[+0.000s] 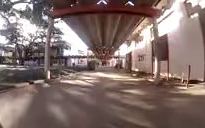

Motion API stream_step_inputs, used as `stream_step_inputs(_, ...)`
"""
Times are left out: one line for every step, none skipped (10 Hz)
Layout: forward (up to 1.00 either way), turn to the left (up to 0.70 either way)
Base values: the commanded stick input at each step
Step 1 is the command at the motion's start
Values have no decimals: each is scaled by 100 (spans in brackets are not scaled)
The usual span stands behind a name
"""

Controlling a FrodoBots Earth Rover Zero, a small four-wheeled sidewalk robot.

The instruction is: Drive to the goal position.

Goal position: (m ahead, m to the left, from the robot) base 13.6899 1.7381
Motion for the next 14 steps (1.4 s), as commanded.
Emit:
stream_step_inputs(70, 0)
stream_step_inputs(70, 0)
stream_step_inputs(70, 0)
stream_step_inputs(70, 0)
stream_step_inputs(70, 0)
stream_step_inputs(70, 0)
stream_step_inputs(70, 0)
stream_step_inputs(70, 0)
stream_step_inputs(70, 0)
stream_step_inputs(70, 0)
stream_step_inputs(70, 0)
stream_step_inputs(70, 0)
stream_step_inputs(70, 0)
stream_step_inputs(70, 0)
